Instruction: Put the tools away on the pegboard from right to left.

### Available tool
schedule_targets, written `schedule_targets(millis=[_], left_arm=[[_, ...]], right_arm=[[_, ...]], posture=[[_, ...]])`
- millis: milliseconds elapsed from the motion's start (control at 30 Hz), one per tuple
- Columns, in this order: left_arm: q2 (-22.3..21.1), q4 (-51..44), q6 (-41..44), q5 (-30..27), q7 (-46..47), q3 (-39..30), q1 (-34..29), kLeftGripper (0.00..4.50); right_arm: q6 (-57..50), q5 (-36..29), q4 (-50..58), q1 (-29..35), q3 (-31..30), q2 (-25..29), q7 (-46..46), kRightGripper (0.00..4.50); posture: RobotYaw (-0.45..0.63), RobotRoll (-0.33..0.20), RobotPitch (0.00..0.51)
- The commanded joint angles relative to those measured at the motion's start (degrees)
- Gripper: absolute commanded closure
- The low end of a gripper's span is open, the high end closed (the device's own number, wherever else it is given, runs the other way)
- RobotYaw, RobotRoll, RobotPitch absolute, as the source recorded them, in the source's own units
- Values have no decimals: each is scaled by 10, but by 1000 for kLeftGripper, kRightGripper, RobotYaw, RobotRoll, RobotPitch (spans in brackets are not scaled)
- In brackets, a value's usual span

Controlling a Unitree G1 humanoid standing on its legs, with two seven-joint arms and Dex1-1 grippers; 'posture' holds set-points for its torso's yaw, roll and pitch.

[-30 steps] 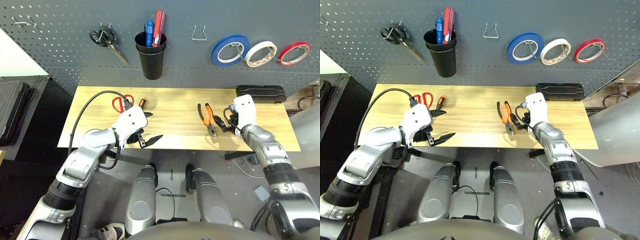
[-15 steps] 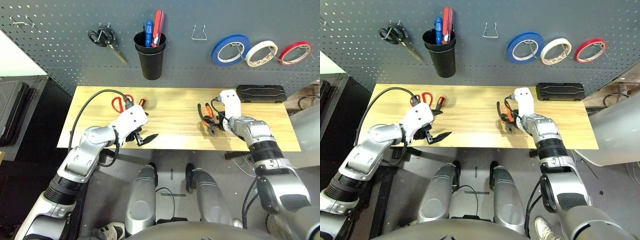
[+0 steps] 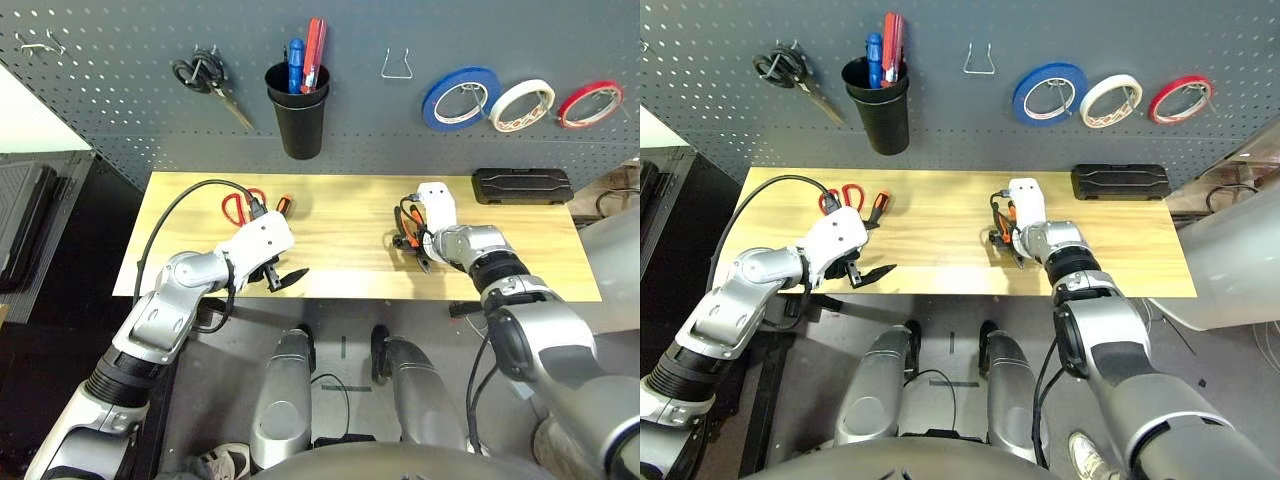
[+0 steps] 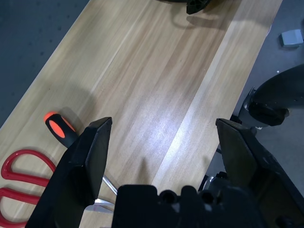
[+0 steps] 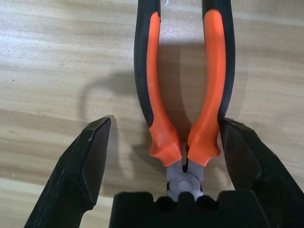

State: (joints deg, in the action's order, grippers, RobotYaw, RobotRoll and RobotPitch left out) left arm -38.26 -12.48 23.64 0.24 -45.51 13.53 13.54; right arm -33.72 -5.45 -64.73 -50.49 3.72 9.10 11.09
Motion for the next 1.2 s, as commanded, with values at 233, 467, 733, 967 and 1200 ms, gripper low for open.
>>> schedule_targets(millis=[233,467,733,967,1200], left_arm=[[2,-3,12,12,0,14,-1,0],[4,-1,14,15,2,15,-2,0],[6,1,14,18,3,16,-2,0],[5,7,8,23,5,14,-1,0],[50,-17,-44,-48,14,-53,-23,0]], right_arm=[[45,16,-67,3,9,-10,-21,39],[61,24,-76,11,15,-6,-33,2021],[70,34,-60,15,10,3,-21,2021],[70,43,-5,25,-3,19,18,2021],[95,56,198,114,-48,64,103,2021]], posture=[[287,0,293],[292,0,289],[294,0,281],[298,0,275],[300,0,269]])
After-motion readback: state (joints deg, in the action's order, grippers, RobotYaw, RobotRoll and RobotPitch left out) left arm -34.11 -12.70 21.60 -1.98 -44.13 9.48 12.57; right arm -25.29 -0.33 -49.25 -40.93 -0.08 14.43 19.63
